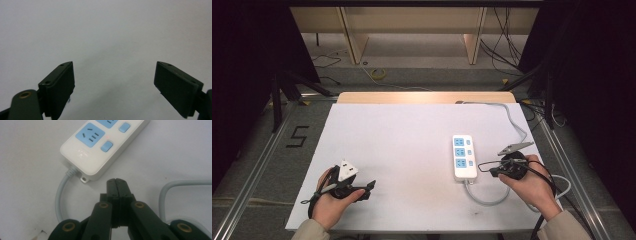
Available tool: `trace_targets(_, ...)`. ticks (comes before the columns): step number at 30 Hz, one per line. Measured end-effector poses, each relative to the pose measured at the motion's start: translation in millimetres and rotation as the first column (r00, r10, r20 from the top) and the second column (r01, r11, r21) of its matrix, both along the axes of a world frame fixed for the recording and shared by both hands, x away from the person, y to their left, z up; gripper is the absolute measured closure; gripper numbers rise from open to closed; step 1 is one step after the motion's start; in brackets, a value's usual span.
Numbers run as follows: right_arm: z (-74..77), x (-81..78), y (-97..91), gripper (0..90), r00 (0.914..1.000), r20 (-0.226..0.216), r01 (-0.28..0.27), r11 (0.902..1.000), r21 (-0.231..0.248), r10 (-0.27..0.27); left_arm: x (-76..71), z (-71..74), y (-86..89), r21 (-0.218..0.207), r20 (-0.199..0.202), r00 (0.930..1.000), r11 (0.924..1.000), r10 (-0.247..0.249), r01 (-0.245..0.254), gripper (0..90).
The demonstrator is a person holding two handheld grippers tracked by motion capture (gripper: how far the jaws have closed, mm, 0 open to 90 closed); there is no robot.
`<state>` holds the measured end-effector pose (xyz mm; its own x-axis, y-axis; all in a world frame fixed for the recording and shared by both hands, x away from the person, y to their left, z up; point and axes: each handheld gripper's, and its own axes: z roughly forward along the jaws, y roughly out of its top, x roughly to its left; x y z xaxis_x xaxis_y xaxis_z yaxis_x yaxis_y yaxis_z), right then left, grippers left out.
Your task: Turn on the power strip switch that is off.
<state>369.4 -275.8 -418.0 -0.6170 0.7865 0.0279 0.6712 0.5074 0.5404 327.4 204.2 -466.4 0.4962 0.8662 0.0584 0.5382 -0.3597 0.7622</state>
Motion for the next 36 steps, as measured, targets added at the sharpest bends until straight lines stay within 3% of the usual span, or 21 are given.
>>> trace_targets(36,9.4,31.7,18.1,90.0,0.9999,-0.015,0.006,0.9995,-0.031,-0.007,0.2,-0.7,-1.1,0.017,0.003,1.0000,0.9998,-0.007,0.007,16.6)
